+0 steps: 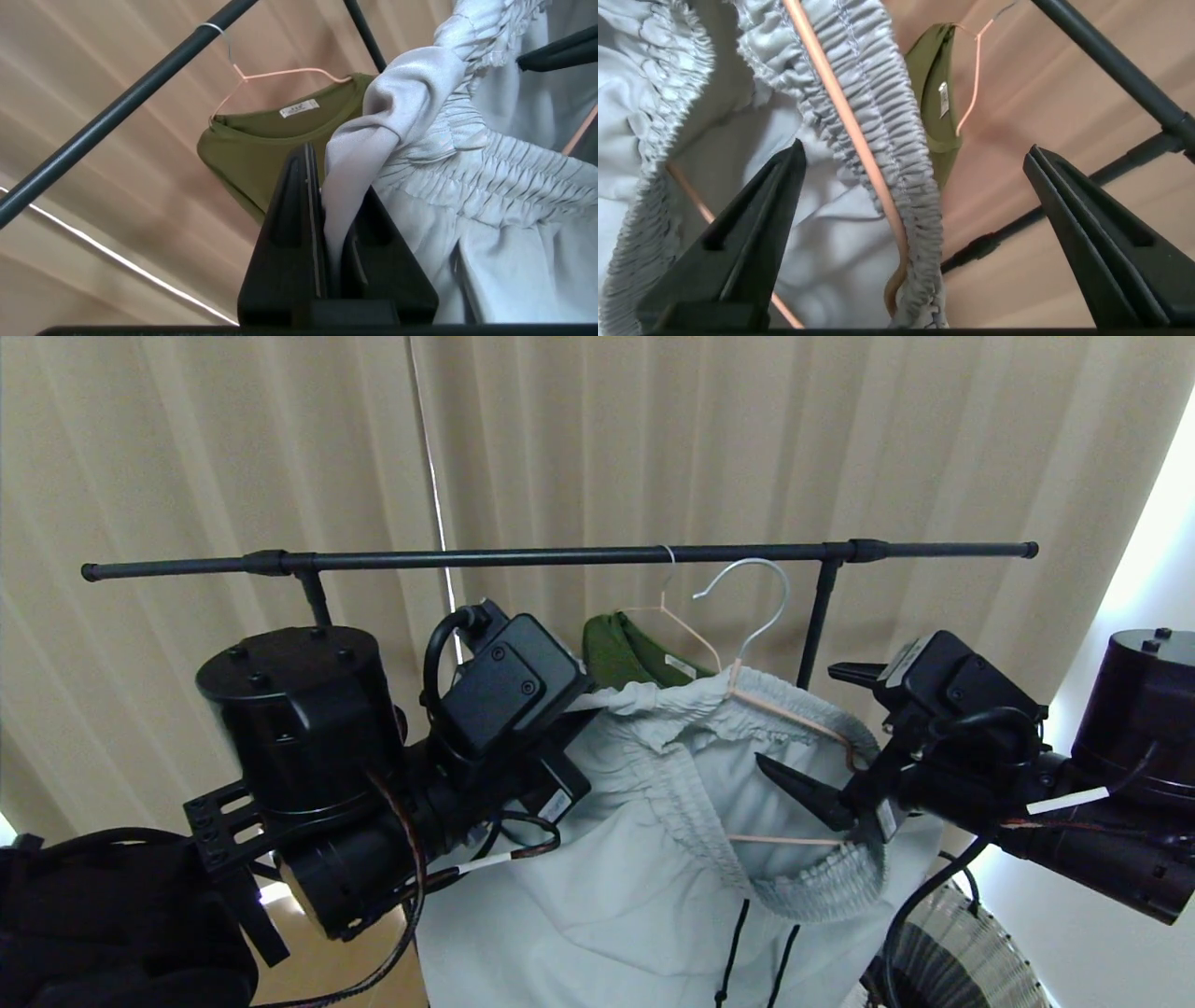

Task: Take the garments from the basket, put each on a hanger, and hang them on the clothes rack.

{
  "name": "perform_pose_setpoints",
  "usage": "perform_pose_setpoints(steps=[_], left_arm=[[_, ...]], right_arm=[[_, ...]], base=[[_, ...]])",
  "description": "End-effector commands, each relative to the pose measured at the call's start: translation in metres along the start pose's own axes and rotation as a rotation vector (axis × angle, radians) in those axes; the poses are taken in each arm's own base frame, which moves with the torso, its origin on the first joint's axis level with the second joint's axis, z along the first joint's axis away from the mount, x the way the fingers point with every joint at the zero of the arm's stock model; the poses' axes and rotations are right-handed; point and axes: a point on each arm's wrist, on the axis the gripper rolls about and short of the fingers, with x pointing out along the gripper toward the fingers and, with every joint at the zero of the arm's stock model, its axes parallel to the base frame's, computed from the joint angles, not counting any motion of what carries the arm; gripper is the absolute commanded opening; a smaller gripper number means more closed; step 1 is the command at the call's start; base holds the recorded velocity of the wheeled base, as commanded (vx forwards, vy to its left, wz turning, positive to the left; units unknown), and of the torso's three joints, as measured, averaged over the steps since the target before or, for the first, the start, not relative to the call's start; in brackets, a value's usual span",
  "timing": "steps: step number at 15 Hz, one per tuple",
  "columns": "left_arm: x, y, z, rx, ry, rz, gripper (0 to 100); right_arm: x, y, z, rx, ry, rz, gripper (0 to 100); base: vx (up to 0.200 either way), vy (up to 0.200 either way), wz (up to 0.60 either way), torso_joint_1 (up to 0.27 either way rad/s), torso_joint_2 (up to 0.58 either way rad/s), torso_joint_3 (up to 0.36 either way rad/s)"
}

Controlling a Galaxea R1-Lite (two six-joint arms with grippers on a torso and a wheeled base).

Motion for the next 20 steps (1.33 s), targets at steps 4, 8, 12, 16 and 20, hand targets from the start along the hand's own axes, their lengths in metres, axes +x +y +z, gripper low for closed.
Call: perform_pose_setpoints(steps=[4,8,12,16,20], left_arm=[[-0.0034,0.0004,0.0003,0.000,-0.001,-0.001,0],[-0.0041,0.0001,-0.0003,-0.002,0.000,-0.002,0],[-0.0066,-0.0015,-0.0043,-0.006,-0.010,0.006,0],[-0.0070,-0.0003,-0.0042,-0.006,-0.011,0.016,0],[-0.0075,-0.0005,-0.0044,-0.020,-0.017,0.015,100]], right_arm=[[0.0010,0.0005,-0.0020,0.001,0.012,0.005,0],[0.0004,0.0006,-0.0022,0.002,0.011,0.004,0],[-0.0014,-0.0001,-0.0024,0.004,0.008,-0.003,0],[-0.0019,-0.0028,-0.0021,0.006,0.007,-0.014,0],[-0.0026,-0.0075,-0.0046,0.009,0.022,-0.047,0]], base=[[0.000,0.000,0.00,0.000,0.00,0.000],[0.000,0.000,0.00,0.000,0.00,0.000],[0.000,0.000,0.00,0.000,0.00,0.000],[0.000,0.000,0.00,0.000,0.00,0.000],[0.000,0.000,0.00,0.000,0.00,0.000]])
